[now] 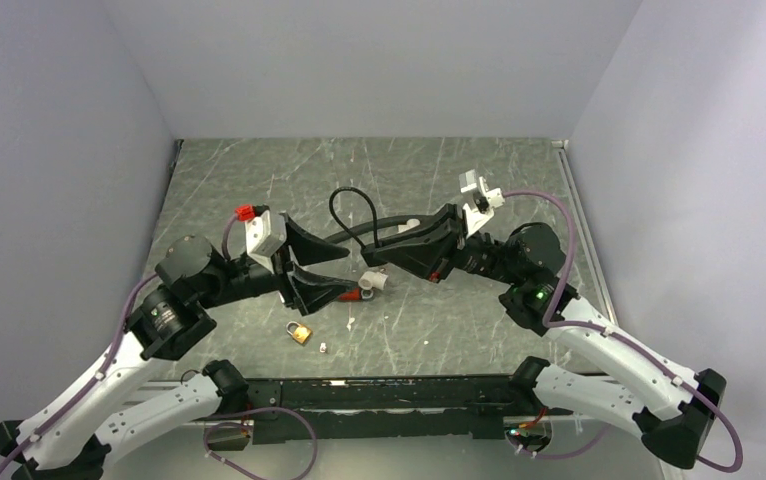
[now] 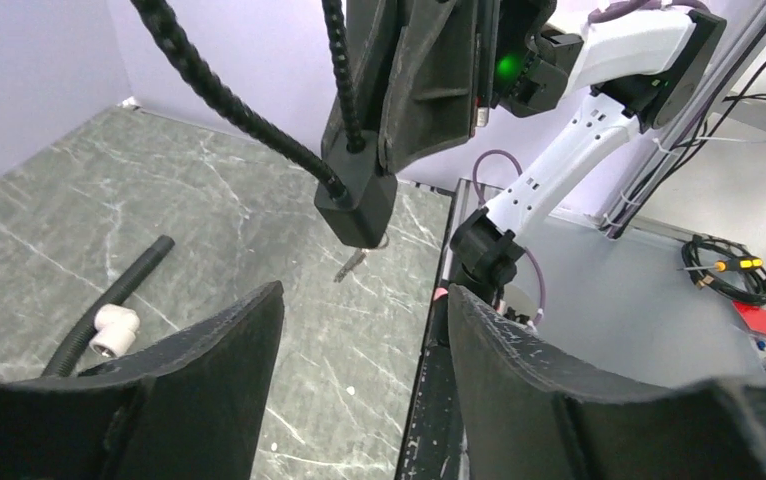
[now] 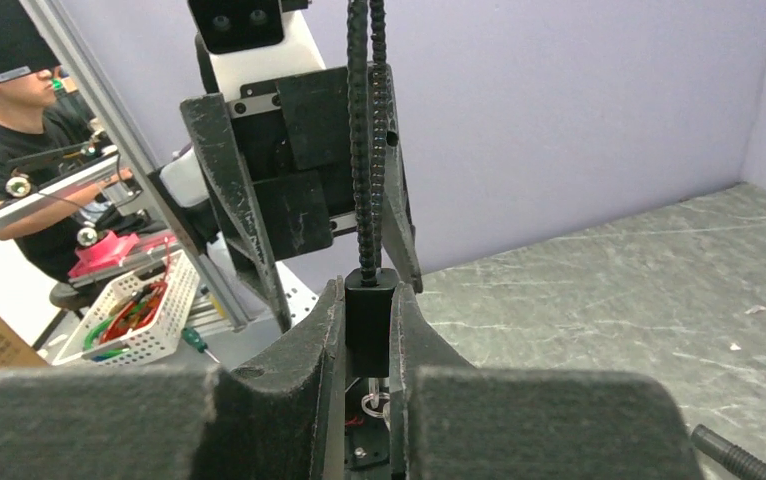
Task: Unlock with the key
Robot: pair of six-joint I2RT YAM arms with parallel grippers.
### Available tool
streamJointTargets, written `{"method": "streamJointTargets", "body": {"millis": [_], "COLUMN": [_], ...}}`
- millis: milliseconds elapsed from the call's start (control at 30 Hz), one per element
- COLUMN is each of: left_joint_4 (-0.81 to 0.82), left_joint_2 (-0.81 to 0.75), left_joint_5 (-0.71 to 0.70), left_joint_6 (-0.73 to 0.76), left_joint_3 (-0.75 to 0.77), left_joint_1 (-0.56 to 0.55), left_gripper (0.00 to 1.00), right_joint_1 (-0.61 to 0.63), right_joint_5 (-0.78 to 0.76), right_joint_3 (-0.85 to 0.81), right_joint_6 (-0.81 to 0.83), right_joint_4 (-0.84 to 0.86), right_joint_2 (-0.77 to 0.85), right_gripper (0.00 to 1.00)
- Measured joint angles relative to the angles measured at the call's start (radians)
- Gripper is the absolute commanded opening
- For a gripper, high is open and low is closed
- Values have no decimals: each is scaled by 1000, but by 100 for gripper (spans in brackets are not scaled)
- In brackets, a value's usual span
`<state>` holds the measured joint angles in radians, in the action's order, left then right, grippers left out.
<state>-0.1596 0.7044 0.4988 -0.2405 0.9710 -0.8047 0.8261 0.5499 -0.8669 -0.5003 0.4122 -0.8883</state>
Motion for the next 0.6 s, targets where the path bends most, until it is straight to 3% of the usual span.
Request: {"method": "streamJointTargets", "body": {"millis": [100, 467, 600], "left_joint_4": [8, 91, 146], "left_joint_2": [7, 108, 110], "left_joint_5": [-4, 62, 85], "left_joint_6": [9, -10, -28], "left_joint_3": [11, 16, 15], "left_joint_1": [0, 0, 0], "left_gripper": [65, 51, 58], "right_joint_1": [0, -6, -4], "right_joint_5": [16, 80, 85], "right_joint_3": [0, 0, 0], "right_joint_6": [-17, -55, -62], "right_joint_4": [9, 68, 84], "right_joint_2": [-3, -17, -23], "right_gripper": [0, 0, 0]}}
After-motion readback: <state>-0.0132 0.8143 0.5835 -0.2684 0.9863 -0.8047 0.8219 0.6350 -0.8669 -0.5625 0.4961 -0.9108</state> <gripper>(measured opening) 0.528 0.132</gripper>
